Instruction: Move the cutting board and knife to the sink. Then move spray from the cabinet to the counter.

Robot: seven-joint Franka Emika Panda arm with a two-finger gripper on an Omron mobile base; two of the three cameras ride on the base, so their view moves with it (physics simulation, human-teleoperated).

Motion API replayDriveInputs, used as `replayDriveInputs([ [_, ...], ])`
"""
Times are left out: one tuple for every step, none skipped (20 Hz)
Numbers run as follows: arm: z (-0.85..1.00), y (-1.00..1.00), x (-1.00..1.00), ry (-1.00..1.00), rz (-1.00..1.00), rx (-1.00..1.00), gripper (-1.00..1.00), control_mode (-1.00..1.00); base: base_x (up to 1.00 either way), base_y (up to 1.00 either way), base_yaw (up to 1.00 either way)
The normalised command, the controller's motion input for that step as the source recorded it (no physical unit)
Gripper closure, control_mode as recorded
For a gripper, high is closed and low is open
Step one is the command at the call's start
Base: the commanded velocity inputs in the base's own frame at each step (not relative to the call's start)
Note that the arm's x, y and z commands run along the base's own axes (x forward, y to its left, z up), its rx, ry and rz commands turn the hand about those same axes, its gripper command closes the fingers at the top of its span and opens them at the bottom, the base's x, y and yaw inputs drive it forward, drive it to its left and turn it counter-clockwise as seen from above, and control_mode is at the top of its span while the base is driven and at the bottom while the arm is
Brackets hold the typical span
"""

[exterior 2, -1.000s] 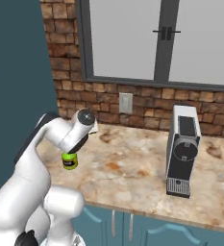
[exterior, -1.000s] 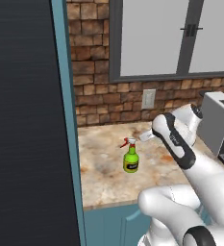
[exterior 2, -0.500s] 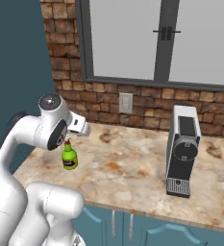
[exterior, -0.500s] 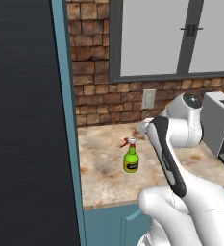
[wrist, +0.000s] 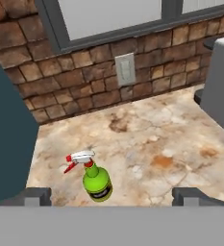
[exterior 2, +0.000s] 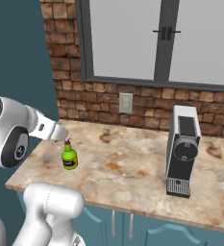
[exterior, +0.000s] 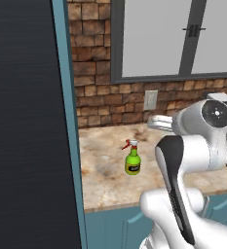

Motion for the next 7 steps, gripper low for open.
replayDriveInputs([
  [0.88, 0.00, -0.76, -0.19, 0.00, 0.00, -1.00, -1.00, 0.00, 0.00, 0.00],
  [0.84, 0.00, -0.74, -0.16, 0.00, 0.00, -1.00, -1.00, 0.00, 0.00, 0.00],
  [0.75, 0.00, -0.79, -0.14, 0.00, 0.00, -1.00, -1.00, 0.00, 0.00, 0.00],
  [0.73, 0.00, -0.86, -0.15, 0.00, 0.00, -1.00, -1.00, 0.00, 0.00, 0.00],
  [0.74, 0.00, -0.86, -0.16, 0.00, 0.00, -1.00, -1.00, 0.00, 0.00, 0.00],
  [0.76, 0.00, -0.86, -0.17, 0.00, 0.00, -1.00, -1.00, 0.00, 0.00, 0.00],
  [0.71, 0.00, -0.89, -0.17, 0.00, 0.00, -1.00, -1.00, 0.00, 0.00, 0.00],
])
